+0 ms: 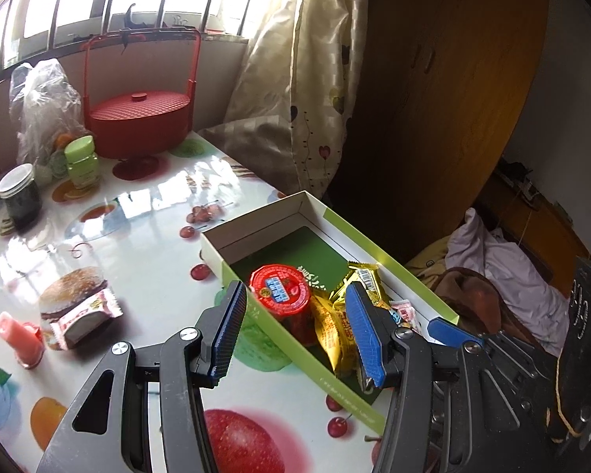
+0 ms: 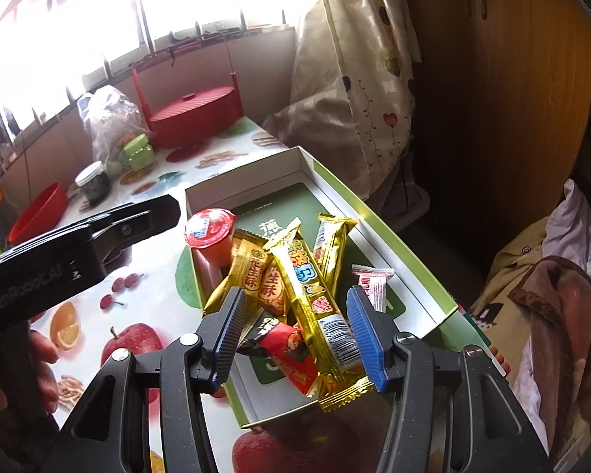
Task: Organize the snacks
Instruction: 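Lower both snacks into the green box and open both tools, then move both open tools back to the remaining snacks beside the box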
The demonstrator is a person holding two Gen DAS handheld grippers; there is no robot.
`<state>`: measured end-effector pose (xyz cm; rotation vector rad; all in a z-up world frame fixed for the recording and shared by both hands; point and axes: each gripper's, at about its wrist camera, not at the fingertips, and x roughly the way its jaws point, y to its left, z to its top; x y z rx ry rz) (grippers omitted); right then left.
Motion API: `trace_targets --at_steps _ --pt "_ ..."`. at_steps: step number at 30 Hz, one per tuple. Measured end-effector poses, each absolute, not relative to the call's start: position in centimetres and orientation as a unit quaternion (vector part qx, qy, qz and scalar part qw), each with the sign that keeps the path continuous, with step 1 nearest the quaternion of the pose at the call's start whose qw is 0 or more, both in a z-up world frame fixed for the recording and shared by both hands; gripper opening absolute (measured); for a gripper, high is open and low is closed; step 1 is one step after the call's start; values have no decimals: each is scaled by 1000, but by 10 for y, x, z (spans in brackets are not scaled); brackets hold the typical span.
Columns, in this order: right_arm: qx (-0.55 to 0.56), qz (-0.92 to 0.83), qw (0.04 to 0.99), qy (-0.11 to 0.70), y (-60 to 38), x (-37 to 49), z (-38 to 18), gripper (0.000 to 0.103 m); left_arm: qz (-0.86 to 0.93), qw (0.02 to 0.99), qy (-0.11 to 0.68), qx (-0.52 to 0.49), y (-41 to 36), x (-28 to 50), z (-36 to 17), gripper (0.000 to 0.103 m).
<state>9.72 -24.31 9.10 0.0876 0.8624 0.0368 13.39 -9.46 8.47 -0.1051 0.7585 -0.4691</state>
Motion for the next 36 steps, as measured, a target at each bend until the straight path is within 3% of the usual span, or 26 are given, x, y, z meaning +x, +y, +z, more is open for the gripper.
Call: trace_targets --at_steps 36 --pt "12 101 913 394 -172 108 100 53 -118 922 359 -83 13 103 75 53"
